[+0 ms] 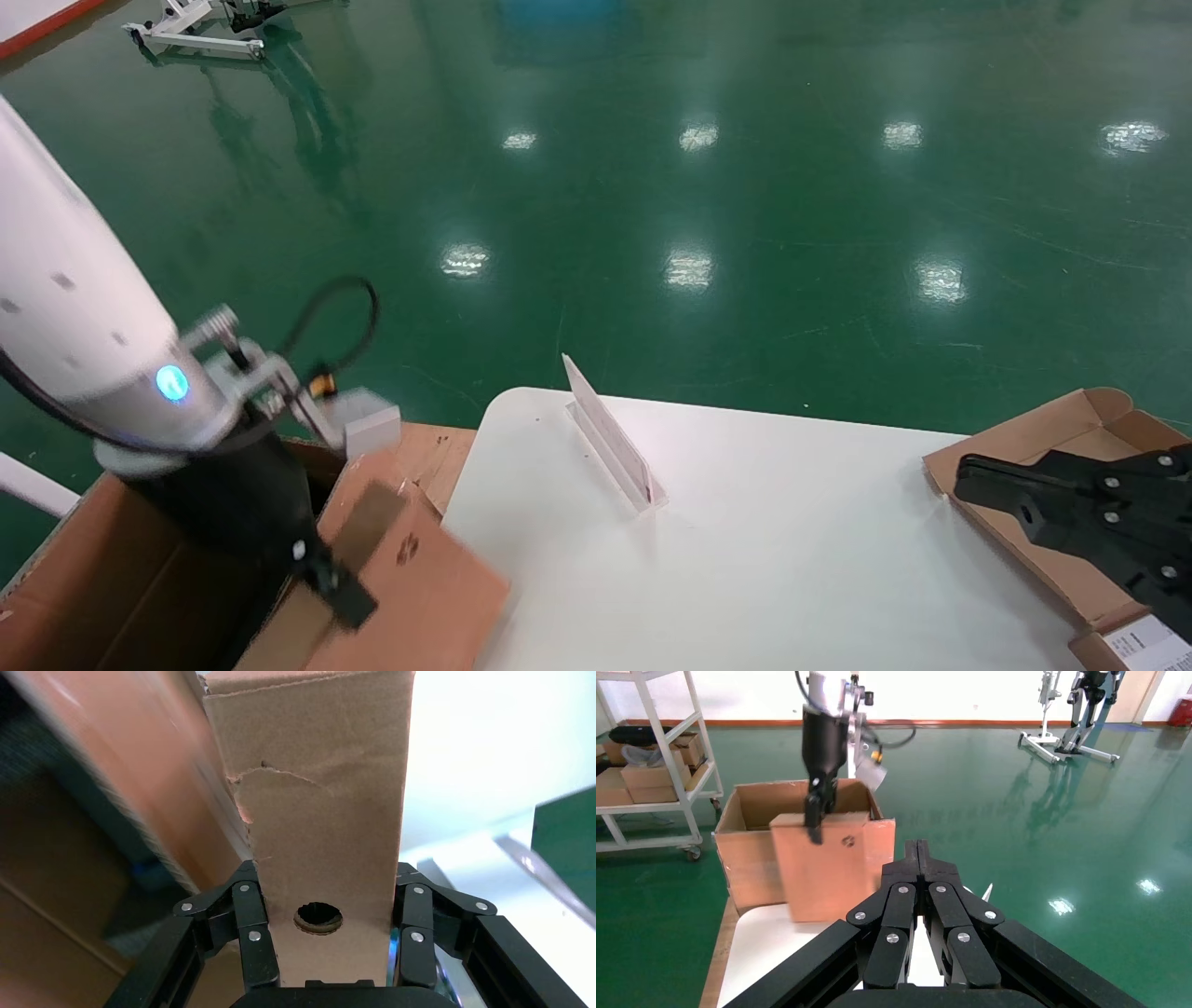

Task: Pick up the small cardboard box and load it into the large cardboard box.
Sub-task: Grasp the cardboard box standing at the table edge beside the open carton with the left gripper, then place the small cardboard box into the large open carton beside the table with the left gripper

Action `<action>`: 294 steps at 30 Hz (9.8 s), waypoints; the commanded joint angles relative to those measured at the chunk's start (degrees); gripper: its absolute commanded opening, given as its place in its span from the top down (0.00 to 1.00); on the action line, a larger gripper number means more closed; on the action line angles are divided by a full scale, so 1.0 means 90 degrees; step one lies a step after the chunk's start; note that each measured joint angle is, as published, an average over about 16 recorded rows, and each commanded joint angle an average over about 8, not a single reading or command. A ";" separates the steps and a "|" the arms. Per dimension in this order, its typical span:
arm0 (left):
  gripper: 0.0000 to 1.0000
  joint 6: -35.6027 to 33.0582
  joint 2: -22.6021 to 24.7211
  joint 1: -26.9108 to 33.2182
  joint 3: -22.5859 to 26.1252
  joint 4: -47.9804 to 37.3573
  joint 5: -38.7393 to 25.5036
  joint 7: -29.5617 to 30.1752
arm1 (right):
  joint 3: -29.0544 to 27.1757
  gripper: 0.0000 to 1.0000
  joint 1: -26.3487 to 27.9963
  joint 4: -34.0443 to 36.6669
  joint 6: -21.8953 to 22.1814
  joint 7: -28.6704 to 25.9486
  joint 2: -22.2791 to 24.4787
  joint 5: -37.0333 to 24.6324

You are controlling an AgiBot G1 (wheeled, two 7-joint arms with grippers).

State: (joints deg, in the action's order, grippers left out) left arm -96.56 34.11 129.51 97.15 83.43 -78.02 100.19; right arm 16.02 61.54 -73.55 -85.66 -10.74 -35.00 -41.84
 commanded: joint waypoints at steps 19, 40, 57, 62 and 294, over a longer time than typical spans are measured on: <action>1.00 -0.0312 -0.1150 0.2215 -0.1678 0.0084 -0.0422 -0.0940 | 0.0000 0.00 0.0000 0.0000 0.0000 0.0000 0.0000 0.0000; 1.00 -0.0343 -0.1159 0.3084 -0.1097 -0.0035 -0.1016 -0.1633 | 0.0000 0.00 0.0000 0.0000 0.0000 0.0000 0.0000 0.0000; 1.00 -0.0348 0.1051 0.5111 0.3692 -0.1278 0.0218 -0.2357 | 0.0000 0.00 0.0000 0.0000 0.0000 0.0000 0.0000 0.0000; 1.00 -0.0348 0.1478 0.5340 0.4977 -0.1539 0.0922 -0.2553 | 0.0000 0.00 0.0000 0.0000 0.0000 0.0000 0.0000 0.0000; 0.00 0.2320 0.0626 0.1247 0.5500 -0.4800 0.2250 -0.4395 | 0.0000 0.00 -0.0001 0.0002 0.0002 0.0001 0.0001 0.0001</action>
State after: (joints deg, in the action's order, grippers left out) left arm -76.06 39.43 140.60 146.60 40.41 -57.43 60.69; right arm 16.02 61.53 -73.53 -85.64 -10.74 -34.99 -41.83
